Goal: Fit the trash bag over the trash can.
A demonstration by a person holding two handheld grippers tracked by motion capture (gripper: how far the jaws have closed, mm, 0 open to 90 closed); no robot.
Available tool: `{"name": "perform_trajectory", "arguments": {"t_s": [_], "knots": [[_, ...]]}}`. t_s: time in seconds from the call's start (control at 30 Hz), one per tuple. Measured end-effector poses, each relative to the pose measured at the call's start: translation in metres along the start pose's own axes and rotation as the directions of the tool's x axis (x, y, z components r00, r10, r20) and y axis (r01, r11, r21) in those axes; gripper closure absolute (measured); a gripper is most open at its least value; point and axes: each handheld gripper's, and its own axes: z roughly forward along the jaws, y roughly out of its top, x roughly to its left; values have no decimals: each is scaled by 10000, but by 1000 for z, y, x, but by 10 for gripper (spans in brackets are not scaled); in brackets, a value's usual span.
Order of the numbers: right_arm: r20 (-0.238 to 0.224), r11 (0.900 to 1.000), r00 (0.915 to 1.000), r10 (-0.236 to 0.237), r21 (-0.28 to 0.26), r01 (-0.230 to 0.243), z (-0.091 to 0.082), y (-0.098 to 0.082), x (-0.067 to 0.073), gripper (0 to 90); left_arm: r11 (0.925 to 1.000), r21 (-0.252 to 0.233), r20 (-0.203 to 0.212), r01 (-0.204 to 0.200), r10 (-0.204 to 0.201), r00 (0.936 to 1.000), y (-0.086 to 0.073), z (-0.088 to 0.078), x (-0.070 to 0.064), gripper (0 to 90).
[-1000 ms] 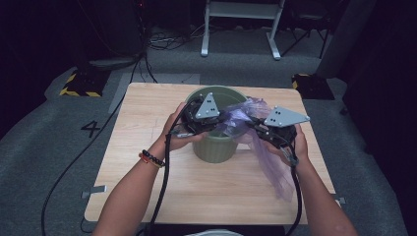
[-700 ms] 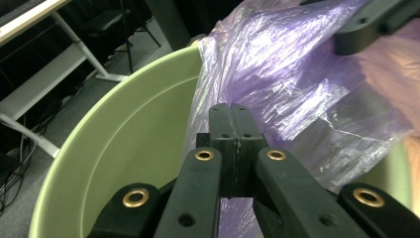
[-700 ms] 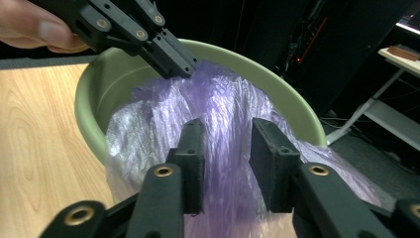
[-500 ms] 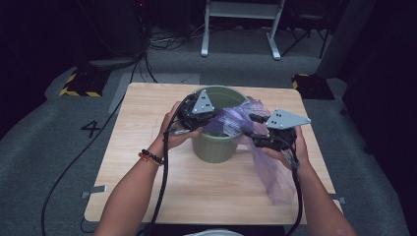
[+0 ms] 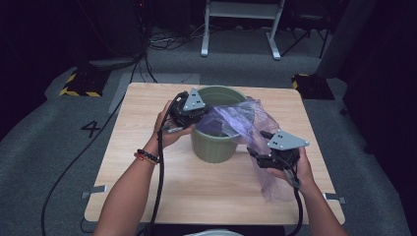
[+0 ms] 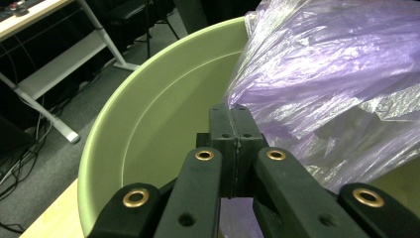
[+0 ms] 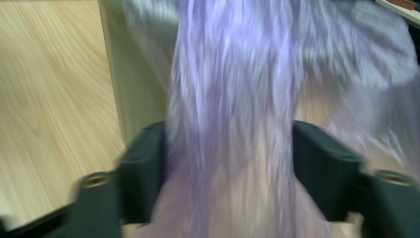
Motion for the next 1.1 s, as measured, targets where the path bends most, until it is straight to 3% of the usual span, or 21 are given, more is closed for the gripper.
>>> {"name": "perform_trajectory", "arguments": {"t_s": [0.17, 0.2, 0.23, 0.27, 0.4, 0.5, 0.63, 0.77, 0.87, 0.97, 1.1], "knots": [[-80, 9976, 9976, -681, 89, 681, -4, -3, 3, 742, 10000, -18, 79, -20, 20, 10000, 0, -1, 0, 898], [-94, 9973, 9973, -733, -27, 733, -5, -1, 2, 784, 9999, -125, 117, 27, -26, 9999, 0, -1, 0, 879], [-166, 9969, 9968, -776, -140, 773, -6, 1, 2, 817, 9998, -185, 209, 97, -93, 9997, 0, -2, 0, 799], [-187, 9963, 9964, -827, -240, 822, -8, 3, 1, 836, 9995, -251, 276, 180, -173, 9995, 0, -3, -1, 709], [-353, 9942, 9943, -1007, -409, 992, -9, 15, -2, 833, 9992, -381, 183, -150, 157, 9997, 7, -7, -11, 385], [-455, 9908, 9906, -1290, -461, 1269, -8, 26, -2, 834, 9958, -799, 245, -457, 477, 9986, 14, -11, -21, 304], [-595, 9839, 9832, -1727, -561, 1695, -9, 42, 0, 823, 9903, -1252, 902, -596, 712, 9934, 26, -12, -32, 259], [-706, 9754, 9735, -2176, -511, 2143, -8, 57, 3, 812, 9889, -1282, 1208, -744, 900, 9886, 35, -6, -43, 297], [-817, 9718, 9688, -2339, -503, 2304, -7, 66, 5, 812, 9874, -1290, 1421, -919, 1101, 9837, 37, -3, -48, 375], [-824, 9688, 9658, -2460, -524, 2423, -5, 71, 8, 807, 9863, -1239, 1428, -1088, 1262, 9817, 37, -2, -47, 550], [-798, 9713, 9693, -2327, -700, 2274, -8, 72, 11, 681, 9870, -1273, 1200, -980, 1134, 9863, 34, -4, -43, 786]]}}
